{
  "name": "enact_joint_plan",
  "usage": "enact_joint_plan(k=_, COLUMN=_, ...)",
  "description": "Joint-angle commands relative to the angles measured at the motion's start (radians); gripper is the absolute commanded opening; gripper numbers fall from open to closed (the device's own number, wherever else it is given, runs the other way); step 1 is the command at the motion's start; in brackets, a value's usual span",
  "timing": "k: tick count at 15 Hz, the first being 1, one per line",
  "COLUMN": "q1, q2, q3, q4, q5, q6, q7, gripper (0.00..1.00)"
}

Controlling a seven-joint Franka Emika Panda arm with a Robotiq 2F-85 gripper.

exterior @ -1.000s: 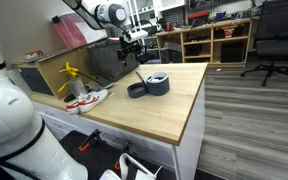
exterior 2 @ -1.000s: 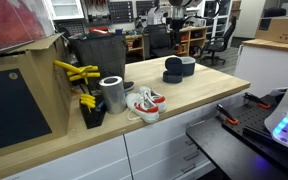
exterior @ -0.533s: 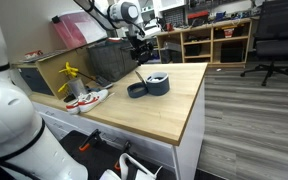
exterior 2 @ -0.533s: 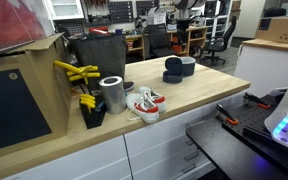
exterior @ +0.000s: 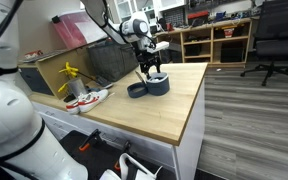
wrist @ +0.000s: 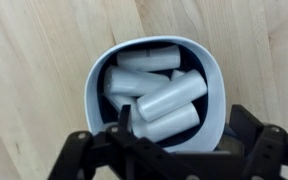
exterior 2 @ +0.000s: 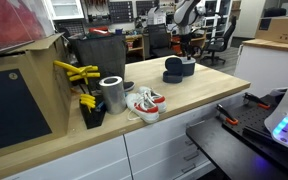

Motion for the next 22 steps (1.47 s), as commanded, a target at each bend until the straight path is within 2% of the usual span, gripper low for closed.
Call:
enact_joint_plan(k=1, q1=0.000, q2=0.019, q3=-0.005, q4=-0.002, q5=-0.052, q6=-0.003, q7=0.000, gripper=1.00)
enact_joint_plan(k=6, q1=-0.005, q2=0.013, q3=0.000, q4=-0.025, q5=-0.071, q6=-0.044, q7=-0.015, gripper=1.00)
enact_joint_plan(k=7, q1=-0.006, q2=0.014, q3=0.001, q4=-0.028, q5=-0.070, q6=-0.051, q7=-0.014, gripper=0.76)
enact_joint_plan(k=8, q1=-0.005, q2=0.015, q3=0.001, q4=-0.034, q5=-0.072, q6=-0.052, q7=-0.015, gripper=0.74)
enact_joint_plan(k=17, q1=0.001, q2=-0.021, q3=-0.003, q4=-0.087, q5=-0.088, q6=-0.075, q7=0.003, gripper=0.05)
enact_joint_plan(k=19, q1=-0.001, q2=-0.041, q3=-0.007, q4=-0.105, q5=-0.089, q6=-0.082, q7=0.008, gripper=0.00)
enact_joint_plan(k=22, q1=-0.004, q2=-0.076, q3=-0.016, q4=-0.134, q5=-0.107, q6=-0.078, q7=0.011, gripper=0.02)
